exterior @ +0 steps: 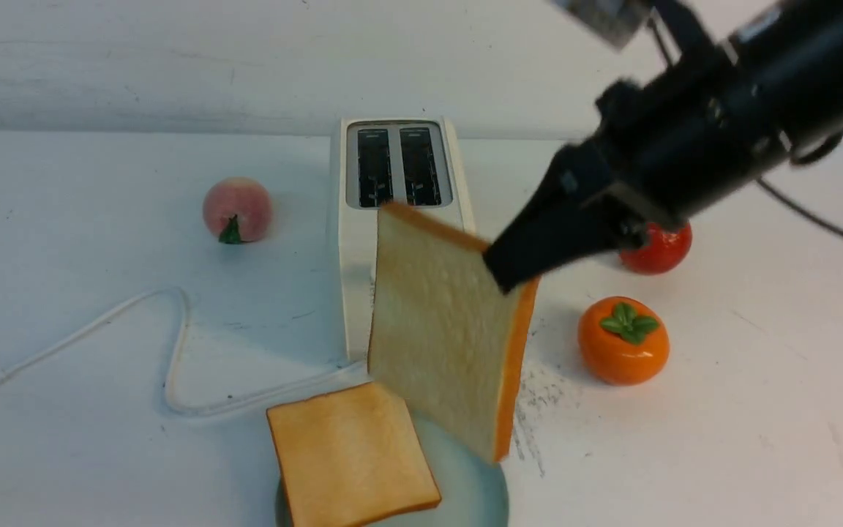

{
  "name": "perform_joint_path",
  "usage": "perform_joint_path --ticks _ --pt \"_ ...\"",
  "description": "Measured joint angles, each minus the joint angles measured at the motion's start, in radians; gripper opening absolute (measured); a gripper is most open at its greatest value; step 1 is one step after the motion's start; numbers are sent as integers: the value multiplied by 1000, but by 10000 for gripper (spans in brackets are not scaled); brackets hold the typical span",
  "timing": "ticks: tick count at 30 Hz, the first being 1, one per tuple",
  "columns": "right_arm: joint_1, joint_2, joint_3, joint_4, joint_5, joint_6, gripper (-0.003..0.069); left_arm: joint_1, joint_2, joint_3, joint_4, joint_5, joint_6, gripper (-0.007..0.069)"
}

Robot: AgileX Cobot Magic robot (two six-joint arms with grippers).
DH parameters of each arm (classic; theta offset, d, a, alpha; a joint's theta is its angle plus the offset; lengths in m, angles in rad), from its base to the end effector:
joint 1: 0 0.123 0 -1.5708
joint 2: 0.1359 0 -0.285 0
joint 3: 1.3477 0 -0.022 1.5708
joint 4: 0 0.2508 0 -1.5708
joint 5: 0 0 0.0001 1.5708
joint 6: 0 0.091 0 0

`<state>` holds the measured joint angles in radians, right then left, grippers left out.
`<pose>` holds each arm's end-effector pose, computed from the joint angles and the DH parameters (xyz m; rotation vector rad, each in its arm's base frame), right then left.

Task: Take toasted bread from bread machine on white table place on plate.
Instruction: 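Place the held slice of bread on top of the slice on the plate with the right gripper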

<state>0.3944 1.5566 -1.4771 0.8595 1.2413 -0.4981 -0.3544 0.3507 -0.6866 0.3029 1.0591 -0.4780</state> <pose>0.2657 0.1813 0.3738 -0.9260 2.3740 1.1422 0.0452 0.0085 0.3285 -0.1173 2.1612 -0.1035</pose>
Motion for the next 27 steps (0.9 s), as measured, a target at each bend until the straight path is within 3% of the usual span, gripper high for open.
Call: perform_joint_path --ticks 5,8,14,19,27 --pt "0 1 243 184 -51 -231 53 0 0 0 0 0 0 -14" --pt "0 1 331 266 -166 -344 53 0 0 0 1 -2 0 -14" --pt "0 35 397 370 -329 -429 53 0 0 0 11 -11 0 -14" --pt "0 109 397 528 -293 -457 53 0 0 0 12 -21 0 -14" --pt "0 179 397 632 -269 -587 54 0 0 0 13 -22 0 -14"
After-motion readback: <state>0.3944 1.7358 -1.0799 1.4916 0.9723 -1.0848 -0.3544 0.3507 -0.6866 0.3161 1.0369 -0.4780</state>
